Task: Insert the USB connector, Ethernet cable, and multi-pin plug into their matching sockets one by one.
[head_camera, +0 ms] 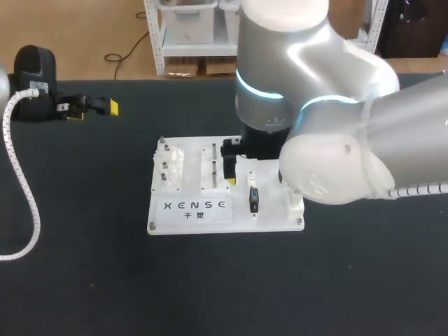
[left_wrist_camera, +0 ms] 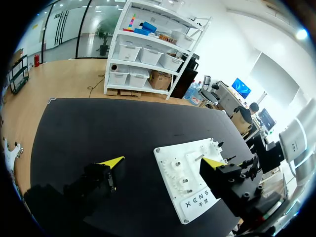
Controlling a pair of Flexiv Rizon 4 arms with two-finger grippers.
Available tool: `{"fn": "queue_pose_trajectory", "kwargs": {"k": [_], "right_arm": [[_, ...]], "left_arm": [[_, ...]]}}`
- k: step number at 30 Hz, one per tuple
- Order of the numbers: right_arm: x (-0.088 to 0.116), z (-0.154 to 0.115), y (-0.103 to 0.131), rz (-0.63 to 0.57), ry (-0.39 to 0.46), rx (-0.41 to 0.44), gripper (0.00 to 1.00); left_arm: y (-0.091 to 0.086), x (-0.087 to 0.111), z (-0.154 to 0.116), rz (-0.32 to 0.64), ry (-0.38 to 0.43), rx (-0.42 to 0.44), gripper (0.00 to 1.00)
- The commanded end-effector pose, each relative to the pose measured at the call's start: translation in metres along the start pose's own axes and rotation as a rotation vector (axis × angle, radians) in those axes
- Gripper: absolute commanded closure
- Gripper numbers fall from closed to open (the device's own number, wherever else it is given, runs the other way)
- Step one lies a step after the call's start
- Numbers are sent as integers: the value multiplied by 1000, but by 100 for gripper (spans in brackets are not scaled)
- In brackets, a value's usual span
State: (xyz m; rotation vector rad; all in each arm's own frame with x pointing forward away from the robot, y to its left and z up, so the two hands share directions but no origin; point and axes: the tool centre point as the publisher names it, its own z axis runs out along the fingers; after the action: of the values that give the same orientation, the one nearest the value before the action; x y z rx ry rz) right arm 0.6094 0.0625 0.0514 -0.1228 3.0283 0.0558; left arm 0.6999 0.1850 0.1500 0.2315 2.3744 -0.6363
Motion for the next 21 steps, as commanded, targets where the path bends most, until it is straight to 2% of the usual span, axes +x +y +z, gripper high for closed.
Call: {"fn": "queue_pose_trajectory", "kwargs": {"k": [1,6,21], "right_arm": [[3,6,5,-9,17,3,0],[10,12,9,-15,28,13,0],[9,17,9,12,48,4,0]], "left_arm": [[0,0,0,0,0,0,0],[0,0,0,0,0,0,0],[0,0,0,0,0,0,0]]}}
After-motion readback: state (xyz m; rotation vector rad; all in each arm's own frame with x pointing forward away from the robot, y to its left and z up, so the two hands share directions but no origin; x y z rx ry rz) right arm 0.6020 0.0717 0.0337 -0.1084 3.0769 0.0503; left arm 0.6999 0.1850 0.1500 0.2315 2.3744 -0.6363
